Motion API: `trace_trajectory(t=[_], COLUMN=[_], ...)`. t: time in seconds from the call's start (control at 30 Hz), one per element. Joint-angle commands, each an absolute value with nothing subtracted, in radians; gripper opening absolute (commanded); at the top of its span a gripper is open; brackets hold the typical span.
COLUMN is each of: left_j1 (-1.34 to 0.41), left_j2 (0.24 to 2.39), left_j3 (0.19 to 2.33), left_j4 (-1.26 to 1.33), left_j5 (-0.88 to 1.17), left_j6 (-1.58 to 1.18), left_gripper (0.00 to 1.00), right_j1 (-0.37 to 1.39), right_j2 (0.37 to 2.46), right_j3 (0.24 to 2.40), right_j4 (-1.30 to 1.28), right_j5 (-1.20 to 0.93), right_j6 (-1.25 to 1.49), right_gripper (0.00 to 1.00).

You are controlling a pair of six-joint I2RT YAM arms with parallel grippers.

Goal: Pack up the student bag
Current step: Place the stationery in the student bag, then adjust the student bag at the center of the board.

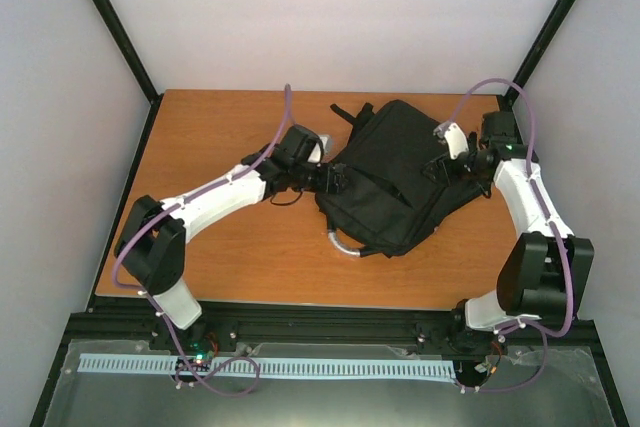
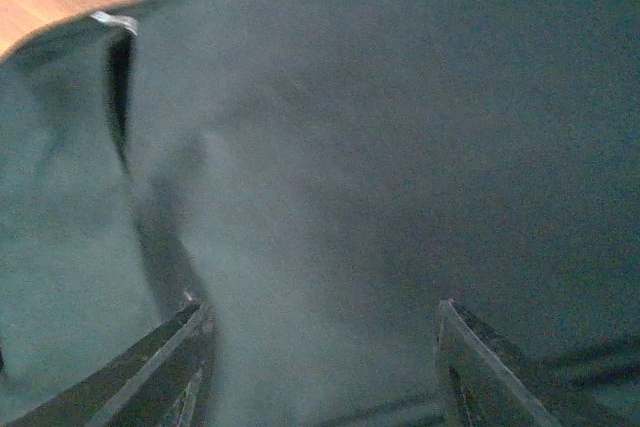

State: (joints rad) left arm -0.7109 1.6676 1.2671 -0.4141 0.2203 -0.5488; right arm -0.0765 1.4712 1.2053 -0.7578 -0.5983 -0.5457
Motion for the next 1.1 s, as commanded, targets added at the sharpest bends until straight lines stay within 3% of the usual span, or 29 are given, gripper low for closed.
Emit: trace_trajectory(t=[0.0,0.13,0.37,0.57,0.83,0.97,1.07], left_j1=[-0.626,-0.583,-0.577,-0.578,-0.580,-0.580,-0.581], left_j2=[1.705,1.775,1.861,1.878,1.663,1.533,1.435], left_j3=[1.279,1.310,1.309,1.272,1.130,1.040,0.958], left_j4=[-0.414,-0.409,-0.375,-0.316,-0.336,-0.387,-0.399], left_j5=[0.223,0.257,0.338,0.435,0.363,0.310,0.299], left_j6=[-0.561,-0.565,-0.574,-0.604,-0.611,-0.618,-0.649], left_gripper=[0.90,0.90,0.83,0.59,0.14,0.04,0.02], right_j1=[-0.163,-0.233,-0.252,-0.228,0.031,0.127,0.150], right_j2=[1.457,1.477,1.587,1.746,1.879,1.958,2.014], right_j3=[1.128,1.084,1.059,1.138,1.318,1.453,1.562], right_j4=[-0.743,-0.736,-0.805,-0.834,-0.854,-0.875,-0.885], right_j5=[-0.518,-0.462,-0.471,-0.547,-0.501,-0.504,-0.522], right_j6=[-0.500,-0.507,-0.570,-0.561,-0.507,-0.465,-0.433], right_gripper=[0.65,0.81,0.88,0.84,0.76,0.74,0.73])
